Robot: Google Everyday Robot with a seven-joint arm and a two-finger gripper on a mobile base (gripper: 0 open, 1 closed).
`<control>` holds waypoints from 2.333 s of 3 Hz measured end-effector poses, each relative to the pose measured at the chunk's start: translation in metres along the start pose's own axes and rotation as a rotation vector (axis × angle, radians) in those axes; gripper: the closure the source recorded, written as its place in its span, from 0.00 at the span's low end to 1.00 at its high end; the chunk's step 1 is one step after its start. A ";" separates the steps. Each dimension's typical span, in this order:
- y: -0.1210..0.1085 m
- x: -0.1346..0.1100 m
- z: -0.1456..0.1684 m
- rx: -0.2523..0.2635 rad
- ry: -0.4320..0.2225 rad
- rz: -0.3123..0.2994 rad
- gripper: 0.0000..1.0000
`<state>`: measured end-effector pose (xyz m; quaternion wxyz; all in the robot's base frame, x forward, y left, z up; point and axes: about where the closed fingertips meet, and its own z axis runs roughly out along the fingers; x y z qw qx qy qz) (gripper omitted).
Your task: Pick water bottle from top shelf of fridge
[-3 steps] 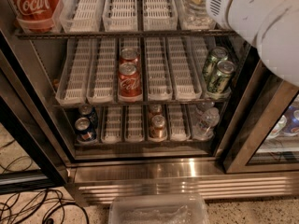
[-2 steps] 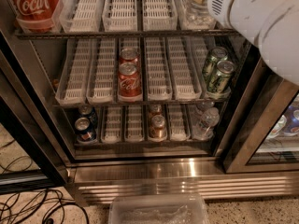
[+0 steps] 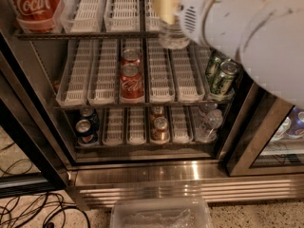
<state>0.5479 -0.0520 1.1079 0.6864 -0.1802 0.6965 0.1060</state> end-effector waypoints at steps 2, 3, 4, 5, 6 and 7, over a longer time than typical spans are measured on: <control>0.084 0.016 -0.037 -0.205 0.146 -0.007 1.00; 0.092 0.003 -0.040 -0.211 0.129 -0.023 1.00; 0.121 0.004 -0.036 -0.290 0.151 -0.042 1.00; 0.177 0.023 -0.029 -0.474 0.225 -0.035 1.00; 0.192 0.032 -0.030 -0.525 0.246 -0.031 1.00; 0.192 0.032 -0.030 -0.525 0.246 -0.031 1.00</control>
Offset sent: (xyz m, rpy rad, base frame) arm -0.1409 0.0123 -0.0963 -0.0052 0.2855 0.2885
